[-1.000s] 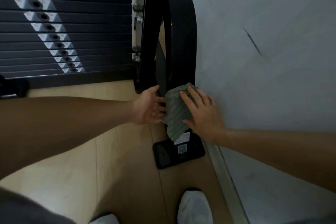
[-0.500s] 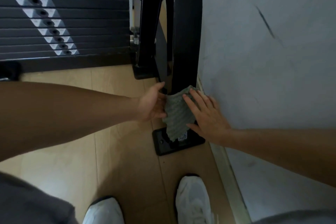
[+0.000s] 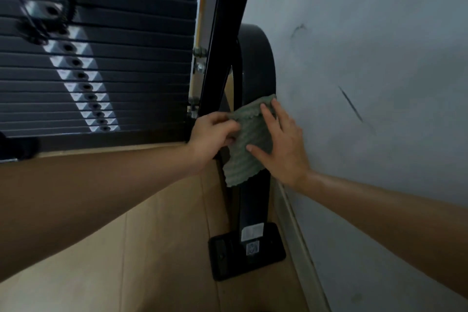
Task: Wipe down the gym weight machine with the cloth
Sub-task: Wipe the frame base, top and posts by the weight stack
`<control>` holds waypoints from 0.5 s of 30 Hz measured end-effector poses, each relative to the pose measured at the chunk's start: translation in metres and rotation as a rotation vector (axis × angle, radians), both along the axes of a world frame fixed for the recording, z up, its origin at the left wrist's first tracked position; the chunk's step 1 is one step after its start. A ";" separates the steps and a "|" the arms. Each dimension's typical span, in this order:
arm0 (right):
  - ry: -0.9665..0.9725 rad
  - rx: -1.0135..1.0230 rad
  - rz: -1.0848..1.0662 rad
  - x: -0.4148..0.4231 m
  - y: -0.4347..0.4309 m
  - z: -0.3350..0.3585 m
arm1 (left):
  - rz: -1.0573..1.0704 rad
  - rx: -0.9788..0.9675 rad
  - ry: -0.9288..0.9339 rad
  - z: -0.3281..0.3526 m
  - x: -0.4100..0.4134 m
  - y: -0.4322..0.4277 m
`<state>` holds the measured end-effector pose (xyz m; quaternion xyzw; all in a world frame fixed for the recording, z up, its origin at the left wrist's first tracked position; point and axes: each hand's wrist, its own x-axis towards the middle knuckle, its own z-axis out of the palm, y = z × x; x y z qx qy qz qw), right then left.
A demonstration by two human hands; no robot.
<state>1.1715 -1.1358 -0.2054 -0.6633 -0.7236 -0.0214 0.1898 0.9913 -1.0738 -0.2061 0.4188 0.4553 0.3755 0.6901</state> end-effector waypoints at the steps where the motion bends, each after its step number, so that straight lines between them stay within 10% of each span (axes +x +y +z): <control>1: 0.051 0.029 -0.010 -0.001 0.007 0.007 | 0.009 0.079 0.028 0.007 0.001 0.003; 8: 0.286 0.059 -0.035 -0.006 0.038 0.064 | 0.057 0.223 0.015 0.043 -0.004 0.016; 15: 1.221 -0.454 0.014 -0.035 0.044 0.105 | -0.270 0.687 0.194 0.078 -0.038 0.032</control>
